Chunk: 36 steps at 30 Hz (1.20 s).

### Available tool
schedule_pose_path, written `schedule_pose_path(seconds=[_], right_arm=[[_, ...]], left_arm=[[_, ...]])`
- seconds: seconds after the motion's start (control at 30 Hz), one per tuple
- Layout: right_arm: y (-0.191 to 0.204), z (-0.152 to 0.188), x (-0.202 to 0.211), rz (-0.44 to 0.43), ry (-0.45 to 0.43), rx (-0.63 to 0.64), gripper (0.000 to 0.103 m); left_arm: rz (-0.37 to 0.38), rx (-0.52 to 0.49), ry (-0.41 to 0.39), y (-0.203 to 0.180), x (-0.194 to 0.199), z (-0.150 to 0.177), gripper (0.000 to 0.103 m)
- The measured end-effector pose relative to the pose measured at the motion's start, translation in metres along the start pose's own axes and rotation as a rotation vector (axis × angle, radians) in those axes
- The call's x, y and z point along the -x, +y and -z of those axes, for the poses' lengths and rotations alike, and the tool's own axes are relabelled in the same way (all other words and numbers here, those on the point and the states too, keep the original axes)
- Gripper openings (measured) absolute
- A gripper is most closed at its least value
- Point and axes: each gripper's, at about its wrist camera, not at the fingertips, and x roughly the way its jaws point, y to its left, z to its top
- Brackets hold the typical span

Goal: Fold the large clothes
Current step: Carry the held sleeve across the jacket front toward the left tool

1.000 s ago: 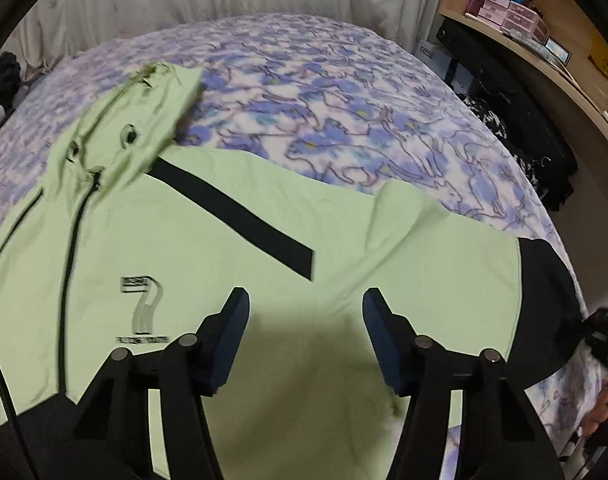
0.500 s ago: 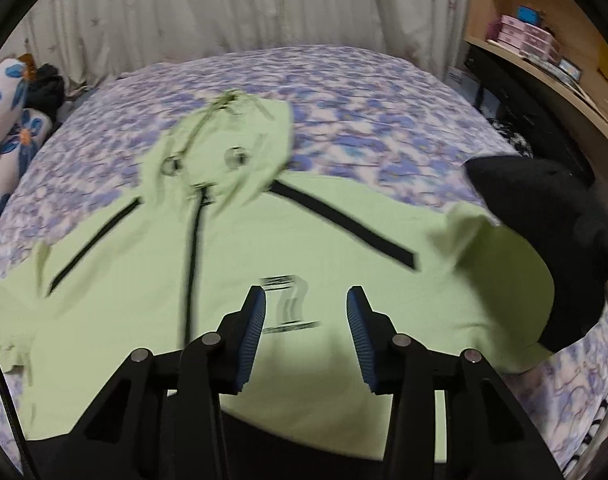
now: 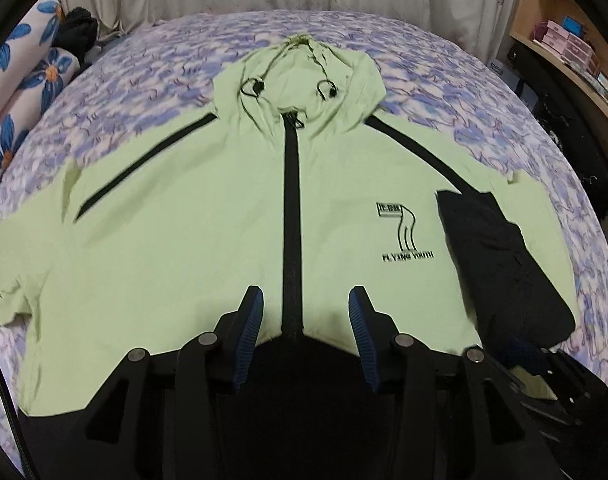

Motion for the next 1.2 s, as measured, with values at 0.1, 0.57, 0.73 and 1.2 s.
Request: schedule_pose_path(seconds=[0.1, 0.57, 0.73, 1.2], right_arm=[[0.002, 0.011, 0.022, 0.003, -0.038, 0.021, 0.053], [-0.065, 0.057, 0.078, 0.147, -0.094, -0.195, 0.053], [-0.073, 0.063, 0.08, 0.142, -0.103, -0.207, 0.053], [-0.08, 0.07, 0.082, 0.128, -0.114, -0.226, 0.053]], left_arm=[[0.039, -0.013, 0.001, -0.009, 0.0, 0.006, 0.045], [0.116, -0.312, 0.039, -0.132, -0.01, 0.033, 0.056], [0.079, -0.361, 0.061, -0.159, -0.027, 0.032, 0.06], [0.277, -0.295, 0.128, -0.165, -0.022, 0.011, 0.071]])
